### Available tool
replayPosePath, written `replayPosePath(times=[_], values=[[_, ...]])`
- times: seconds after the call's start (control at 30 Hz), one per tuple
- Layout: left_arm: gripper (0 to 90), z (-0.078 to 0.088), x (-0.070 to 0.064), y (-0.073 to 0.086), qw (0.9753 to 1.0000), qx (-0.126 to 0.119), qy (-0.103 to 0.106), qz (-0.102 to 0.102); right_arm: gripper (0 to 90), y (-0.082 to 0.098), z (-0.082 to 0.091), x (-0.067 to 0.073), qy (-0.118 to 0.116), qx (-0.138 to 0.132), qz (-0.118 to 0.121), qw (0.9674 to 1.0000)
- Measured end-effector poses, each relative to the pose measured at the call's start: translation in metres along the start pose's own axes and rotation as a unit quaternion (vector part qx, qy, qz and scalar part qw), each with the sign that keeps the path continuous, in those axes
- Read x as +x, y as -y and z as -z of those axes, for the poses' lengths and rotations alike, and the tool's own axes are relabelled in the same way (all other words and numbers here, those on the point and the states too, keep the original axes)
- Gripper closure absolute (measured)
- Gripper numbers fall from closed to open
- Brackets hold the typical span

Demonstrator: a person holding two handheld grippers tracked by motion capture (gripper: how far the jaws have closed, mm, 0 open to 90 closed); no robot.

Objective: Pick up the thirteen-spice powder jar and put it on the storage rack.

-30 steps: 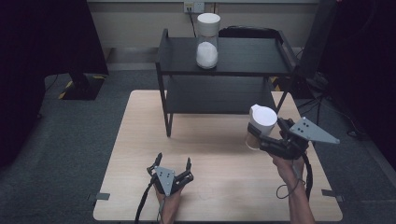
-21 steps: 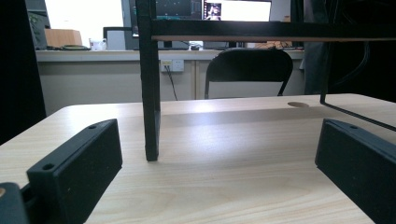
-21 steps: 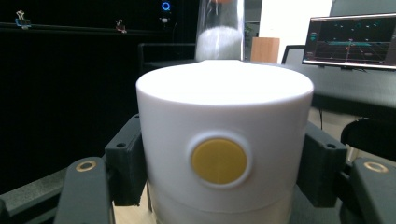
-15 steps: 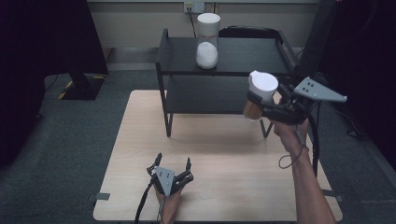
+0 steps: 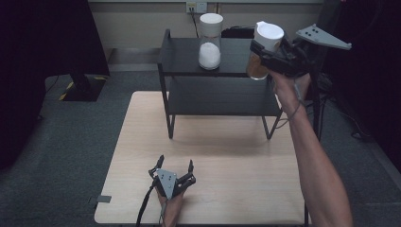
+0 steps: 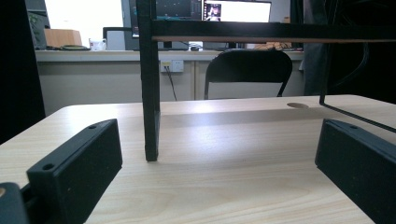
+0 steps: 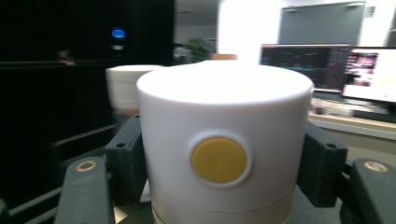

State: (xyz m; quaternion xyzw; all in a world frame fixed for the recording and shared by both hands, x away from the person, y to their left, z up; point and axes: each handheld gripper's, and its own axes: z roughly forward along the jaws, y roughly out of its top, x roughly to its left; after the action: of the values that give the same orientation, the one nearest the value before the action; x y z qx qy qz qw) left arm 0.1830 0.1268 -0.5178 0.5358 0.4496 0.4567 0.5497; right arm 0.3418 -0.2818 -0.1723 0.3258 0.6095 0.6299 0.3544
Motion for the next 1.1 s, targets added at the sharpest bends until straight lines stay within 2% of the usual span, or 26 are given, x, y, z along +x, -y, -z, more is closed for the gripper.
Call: replayPosePath(times=[0.1,0.17,0.33,0.43,0.6,0.77,0.97,1.0,1.1], values=[[0.1,0.0,0.001,0.0,1.0,0.001,0.001,-0.003,30.3,0.0,-0.018,0.015,0.039,0.007,0.0,0.9992],[0.1,0.0,0.001,0.0,1.0,0.001,0.001,-0.002,30.3,0.0,-0.031,0.027,0.068,0.015,0.008,0.9975],[0.1,0.0,0.001,0.0,1.0,0.001,0.002,-0.001,30.3,0.005,-0.053,0.038,0.105,0.015,-0.002,0.9944],[0.1,0.0,0.001,0.0,1.0,0.001,0.003,-0.002,30.3,0.008,-0.062,0.04,0.117,0.019,-0.001,0.9929],[0.1,0.0,0.001,0.0,1.0,0.001,0.003,-0.002,30.4,0.012,-0.064,0.043,0.122,0.012,0.002,0.9924],[0.1,0.0,0.001,0.0,1.0,0.001,0.002,-0.002,30.3,0.008,-0.065,0.04,0.117,0.02,-0.003,0.9929],[0.2,0.0,-0.001,0.0,1.0,0.001,-0.002,-0.001,29.4,0.011,-0.063,0.036,0.11,0.016,-0.009,0.9938],[0.2,0.0,0.0,0.0,1.0,0.001,-0.002,-0.001,28.0,0.01,-0.063,0.035,0.109,0.019,-0.012,0.9938],[0.1,0.0,0.0,0.0,1.0,0.001,-0.002,-0.002,15.9,0.014,-0.062,0.032,0.104,0.024,-0.018,0.9941]])
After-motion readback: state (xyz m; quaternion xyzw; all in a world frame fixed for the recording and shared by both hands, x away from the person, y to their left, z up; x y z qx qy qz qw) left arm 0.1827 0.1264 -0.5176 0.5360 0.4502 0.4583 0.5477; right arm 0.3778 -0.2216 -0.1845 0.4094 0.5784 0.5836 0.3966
